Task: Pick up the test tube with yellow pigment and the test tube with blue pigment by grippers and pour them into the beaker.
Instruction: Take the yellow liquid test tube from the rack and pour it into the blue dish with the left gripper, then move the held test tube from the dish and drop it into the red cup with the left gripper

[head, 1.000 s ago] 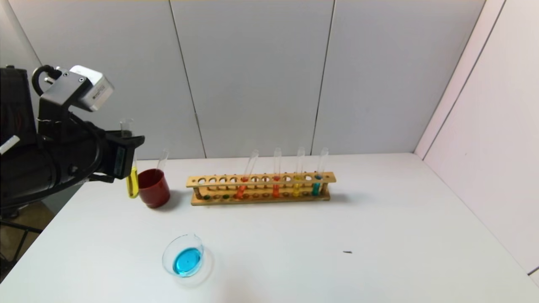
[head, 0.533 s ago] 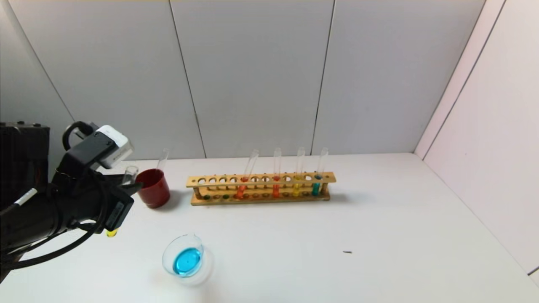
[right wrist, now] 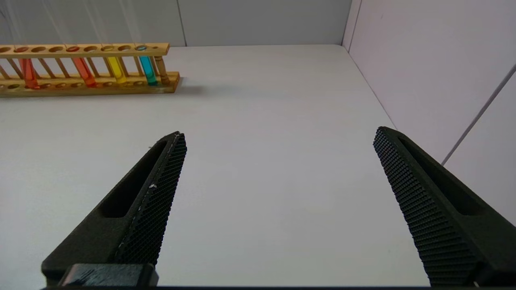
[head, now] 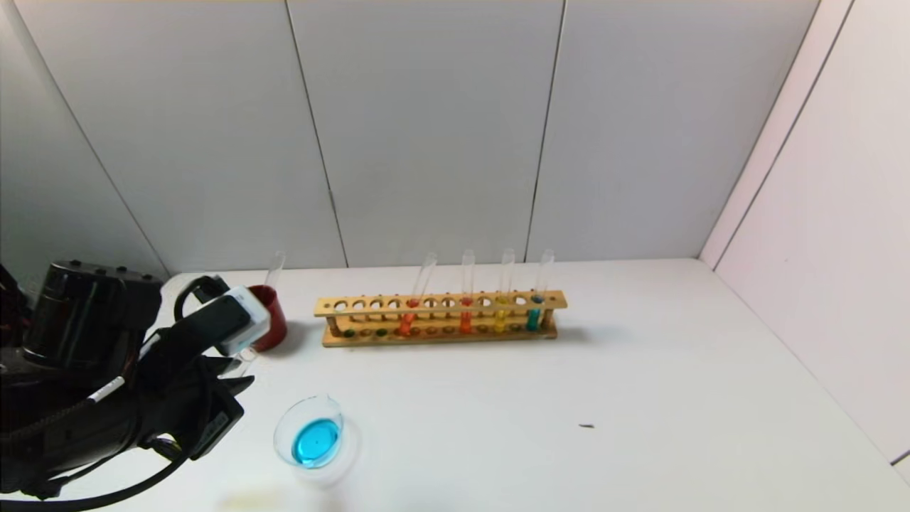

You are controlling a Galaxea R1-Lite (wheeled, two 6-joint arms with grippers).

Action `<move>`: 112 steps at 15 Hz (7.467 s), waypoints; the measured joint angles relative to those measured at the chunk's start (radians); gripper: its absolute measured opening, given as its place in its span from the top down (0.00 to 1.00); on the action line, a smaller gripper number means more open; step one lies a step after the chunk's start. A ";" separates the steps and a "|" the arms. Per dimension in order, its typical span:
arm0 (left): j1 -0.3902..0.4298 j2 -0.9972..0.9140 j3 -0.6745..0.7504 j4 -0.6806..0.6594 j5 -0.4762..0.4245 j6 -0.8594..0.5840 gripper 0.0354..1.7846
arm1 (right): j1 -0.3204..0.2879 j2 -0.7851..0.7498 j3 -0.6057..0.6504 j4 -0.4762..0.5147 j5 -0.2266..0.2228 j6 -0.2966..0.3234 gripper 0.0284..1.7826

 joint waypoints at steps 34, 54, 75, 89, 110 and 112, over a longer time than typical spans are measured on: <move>-0.203 0.504 -0.333 0.511 0.346 0.048 0.84 | 0.000 0.000 0.000 0.000 0.000 0.000 0.05; -0.206 0.652 -0.613 0.913 0.406 0.076 0.84 | 0.000 0.000 0.000 0.000 0.000 0.000 0.05; -0.238 0.778 -0.787 1.089 0.415 0.066 0.84 | 0.000 0.000 0.000 0.000 0.000 0.000 0.05; -0.227 0.718 -0.725 1.079 0.395 0.039 0.84 | 0.000 0.000 0.000 0.000 0.000 0.000 0.05; -0.244 0.817 -0.733 1.030 0.406 0.029 0.84 | 0.000 0.000 0.000 0.000 0.000 0.000 0.05; -0.242 0.800 -0.741 1.038 0.406 0.033 0.84 | 0.000 0.000 0.000 0.000 0.000 0.000 0.05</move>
